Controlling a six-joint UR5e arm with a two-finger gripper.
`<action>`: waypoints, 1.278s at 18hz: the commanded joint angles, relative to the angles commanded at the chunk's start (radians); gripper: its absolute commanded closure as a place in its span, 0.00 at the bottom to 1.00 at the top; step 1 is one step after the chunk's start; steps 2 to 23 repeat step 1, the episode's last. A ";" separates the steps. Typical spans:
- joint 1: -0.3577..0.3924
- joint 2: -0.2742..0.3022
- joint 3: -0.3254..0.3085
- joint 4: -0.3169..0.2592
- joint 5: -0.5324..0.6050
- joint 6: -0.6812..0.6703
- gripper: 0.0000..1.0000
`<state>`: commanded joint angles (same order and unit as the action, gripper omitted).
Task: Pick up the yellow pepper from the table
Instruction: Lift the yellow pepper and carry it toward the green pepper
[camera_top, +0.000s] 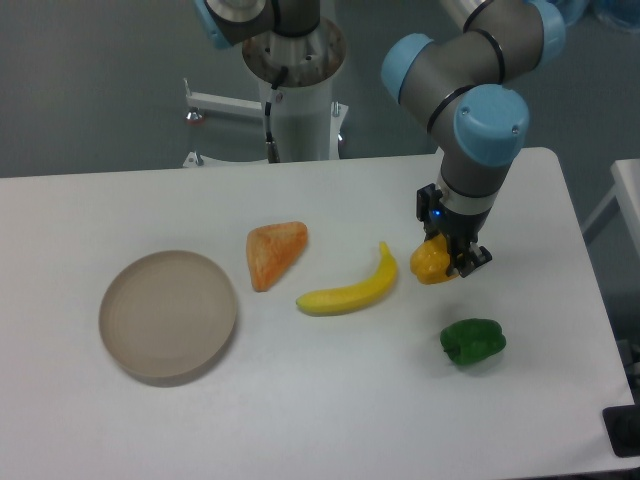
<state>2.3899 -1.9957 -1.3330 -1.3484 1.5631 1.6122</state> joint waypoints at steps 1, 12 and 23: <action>-0.002 -0.002 0.000 0.000 0.000 0.000 0.72; -0.002 -0.002 0.000 0.000 0.000 0.000 0.72; -0.002 -0.002 0.000 0.000 0.000 0.000 0.72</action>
